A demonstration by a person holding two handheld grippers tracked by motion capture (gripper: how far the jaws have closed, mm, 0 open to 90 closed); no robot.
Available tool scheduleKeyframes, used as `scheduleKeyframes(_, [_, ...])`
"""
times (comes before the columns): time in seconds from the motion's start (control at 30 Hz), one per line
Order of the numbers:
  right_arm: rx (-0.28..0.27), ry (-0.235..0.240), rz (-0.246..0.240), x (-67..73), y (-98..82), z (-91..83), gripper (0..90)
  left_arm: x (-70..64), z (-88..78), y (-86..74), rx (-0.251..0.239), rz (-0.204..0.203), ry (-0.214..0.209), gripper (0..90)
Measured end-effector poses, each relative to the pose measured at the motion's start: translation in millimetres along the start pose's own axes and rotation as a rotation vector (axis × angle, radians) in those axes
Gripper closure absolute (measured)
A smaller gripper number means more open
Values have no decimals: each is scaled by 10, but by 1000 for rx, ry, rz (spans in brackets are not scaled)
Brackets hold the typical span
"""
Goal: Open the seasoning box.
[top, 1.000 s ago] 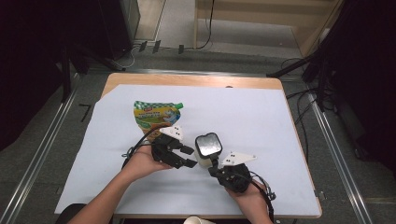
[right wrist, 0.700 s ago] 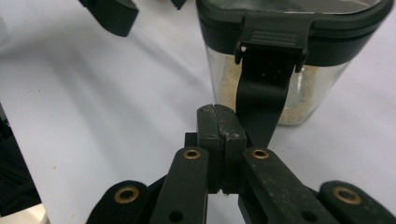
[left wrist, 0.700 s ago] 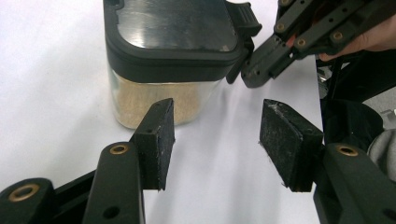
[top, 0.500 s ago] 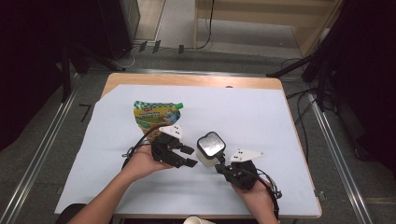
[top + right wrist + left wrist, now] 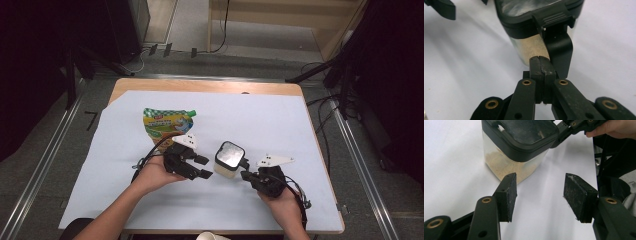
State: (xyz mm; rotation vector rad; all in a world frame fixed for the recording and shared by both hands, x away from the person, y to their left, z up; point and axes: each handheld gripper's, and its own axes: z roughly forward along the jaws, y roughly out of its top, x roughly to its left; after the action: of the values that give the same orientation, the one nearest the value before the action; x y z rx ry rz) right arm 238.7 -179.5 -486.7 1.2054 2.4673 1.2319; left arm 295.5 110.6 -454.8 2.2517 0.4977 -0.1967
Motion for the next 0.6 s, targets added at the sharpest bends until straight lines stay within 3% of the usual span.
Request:
scheduleKeyframes(0.17, [8, -8, -1, -136, 23, 17, 900, 5, 75, 34, 3, 11, 2, 452])
scheduleKeyframes(0.4, [8, -13, 15, -318, 75, 37, 900, -29, 143, 103, -7, 34, 34, 376])
scheduleKeyframes(0.43, [11, -11, 15, -343, 86, 57, 900, -11, 176, 130, -5, 9, 20, 364])
scheduleKeyframes(0.6, [16, -15, 11, -448, 128, 89, 900, 35, 232, 180, -31, -34, -1, 300])
